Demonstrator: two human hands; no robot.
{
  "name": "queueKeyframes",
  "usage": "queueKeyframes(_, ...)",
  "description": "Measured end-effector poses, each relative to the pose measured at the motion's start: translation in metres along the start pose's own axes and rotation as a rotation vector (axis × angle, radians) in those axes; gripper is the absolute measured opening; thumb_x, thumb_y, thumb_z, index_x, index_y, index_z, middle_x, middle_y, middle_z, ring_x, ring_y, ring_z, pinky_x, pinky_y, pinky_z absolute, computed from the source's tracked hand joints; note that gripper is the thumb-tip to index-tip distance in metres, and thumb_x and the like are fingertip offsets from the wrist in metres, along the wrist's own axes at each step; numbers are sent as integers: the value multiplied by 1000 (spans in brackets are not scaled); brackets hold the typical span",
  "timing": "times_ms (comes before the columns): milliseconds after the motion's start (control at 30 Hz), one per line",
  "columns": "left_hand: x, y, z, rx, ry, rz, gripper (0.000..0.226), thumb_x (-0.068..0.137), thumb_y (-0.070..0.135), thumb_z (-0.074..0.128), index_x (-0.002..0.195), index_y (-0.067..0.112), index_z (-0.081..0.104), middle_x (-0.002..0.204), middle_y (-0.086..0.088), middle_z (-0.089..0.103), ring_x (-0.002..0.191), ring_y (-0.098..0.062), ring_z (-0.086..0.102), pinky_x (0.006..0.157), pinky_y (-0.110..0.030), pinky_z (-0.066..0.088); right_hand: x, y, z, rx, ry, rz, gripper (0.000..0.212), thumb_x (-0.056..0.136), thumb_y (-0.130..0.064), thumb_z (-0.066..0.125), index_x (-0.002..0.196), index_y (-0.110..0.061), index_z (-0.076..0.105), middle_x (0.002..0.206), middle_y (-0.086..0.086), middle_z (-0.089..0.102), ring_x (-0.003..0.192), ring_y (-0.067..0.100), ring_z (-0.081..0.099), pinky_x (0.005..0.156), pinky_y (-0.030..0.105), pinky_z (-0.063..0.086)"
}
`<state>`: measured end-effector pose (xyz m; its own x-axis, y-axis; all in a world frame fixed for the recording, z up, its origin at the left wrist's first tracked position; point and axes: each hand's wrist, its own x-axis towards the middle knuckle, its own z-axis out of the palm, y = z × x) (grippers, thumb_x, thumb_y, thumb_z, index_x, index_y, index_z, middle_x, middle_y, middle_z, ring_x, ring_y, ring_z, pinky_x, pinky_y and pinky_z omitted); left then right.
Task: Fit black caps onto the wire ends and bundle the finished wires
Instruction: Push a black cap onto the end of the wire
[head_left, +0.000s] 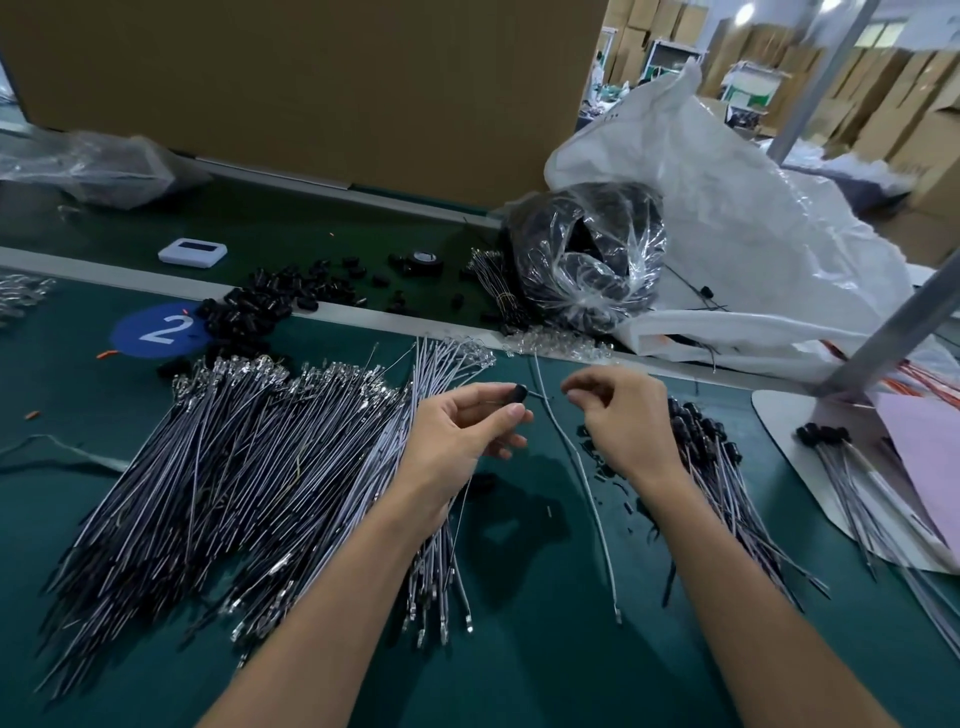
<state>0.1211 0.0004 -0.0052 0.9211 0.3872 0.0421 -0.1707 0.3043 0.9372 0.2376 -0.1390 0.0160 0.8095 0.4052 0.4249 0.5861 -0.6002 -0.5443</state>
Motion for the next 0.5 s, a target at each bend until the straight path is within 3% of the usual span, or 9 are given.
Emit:
queueKeyframes(67,1,-2,2,32,-9,21,21,82,-1,70,93,17,74,81,-4,76,63,-13,68,57,-20,54,-14,-11,-3,151,-22,17,19,85,-4,69,81,-22,76,64,-16,67,60,2,61,66,19,50)
queueKeyframes(233,1,-3,1,94,-14,61,30,80,-8,70,88,20,76,77,0,75,67,-10,69,58,-19,53,-37,-19,-5,587,-91,112,20,78,5,75,84,-14,75,69,6,74,62,18,70,65,26,57)
queueKeyframes(333,1,-4,2,137,-29,70,31,79,-8,71,88,21,76,79,2,76,68,-9,69,58,-19,53,-38,-18,-6,637,-68,124,15,75,5,78,82,-8,74,68,8,73,61,20,70,63,24,57)
queueKeyframes(500,2,-5,3,202,-36,89,32,79,-9,71,88,21,75,83,5,76,71,-7,69,58,-18,52,-40,-16,-6,512,-68,60,18,76,4,76,77,-14,74,64,1,72,58,15,68,64,26,57)
